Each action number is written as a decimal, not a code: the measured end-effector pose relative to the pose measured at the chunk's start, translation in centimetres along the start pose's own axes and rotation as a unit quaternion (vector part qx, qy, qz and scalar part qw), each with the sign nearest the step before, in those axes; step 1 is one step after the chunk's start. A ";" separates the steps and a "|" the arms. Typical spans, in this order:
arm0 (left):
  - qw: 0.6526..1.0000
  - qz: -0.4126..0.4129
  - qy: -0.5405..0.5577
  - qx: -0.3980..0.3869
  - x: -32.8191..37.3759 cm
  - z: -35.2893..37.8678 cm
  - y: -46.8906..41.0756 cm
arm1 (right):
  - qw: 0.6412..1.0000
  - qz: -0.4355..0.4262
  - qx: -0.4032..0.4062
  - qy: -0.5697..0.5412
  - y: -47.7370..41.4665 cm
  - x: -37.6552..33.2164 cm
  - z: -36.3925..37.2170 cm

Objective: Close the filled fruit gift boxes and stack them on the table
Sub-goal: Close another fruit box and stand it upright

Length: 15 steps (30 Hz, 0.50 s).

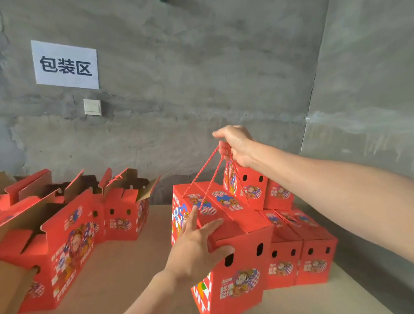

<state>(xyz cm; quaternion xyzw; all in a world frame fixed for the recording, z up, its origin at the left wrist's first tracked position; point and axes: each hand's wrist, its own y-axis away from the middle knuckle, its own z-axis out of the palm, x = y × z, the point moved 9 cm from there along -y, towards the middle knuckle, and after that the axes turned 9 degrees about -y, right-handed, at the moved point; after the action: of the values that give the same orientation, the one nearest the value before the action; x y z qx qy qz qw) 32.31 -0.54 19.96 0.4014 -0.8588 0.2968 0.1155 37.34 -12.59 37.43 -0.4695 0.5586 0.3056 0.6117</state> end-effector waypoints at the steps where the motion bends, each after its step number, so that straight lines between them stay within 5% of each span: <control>1: 1.000 -0.012 0.001 0.003 -0.4 -0.1 -1.4 | 1.000 -0.018 -0.003 0.001 -1.3 -0.6 0.2; 15: 0.994 -0.089 0.009 0.065 -11.4 8.8 -26.1 | 0.984 -0.154 -0.068 0.052 -22.7 3.9 -0.3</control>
<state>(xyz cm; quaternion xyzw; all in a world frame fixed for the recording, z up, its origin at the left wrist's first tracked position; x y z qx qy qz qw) 59.88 -11.84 18.85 0.4808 -0.7971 0.3442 0.1224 58.32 -21.94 38.97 -0.6054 0.4885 0.2202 0.5886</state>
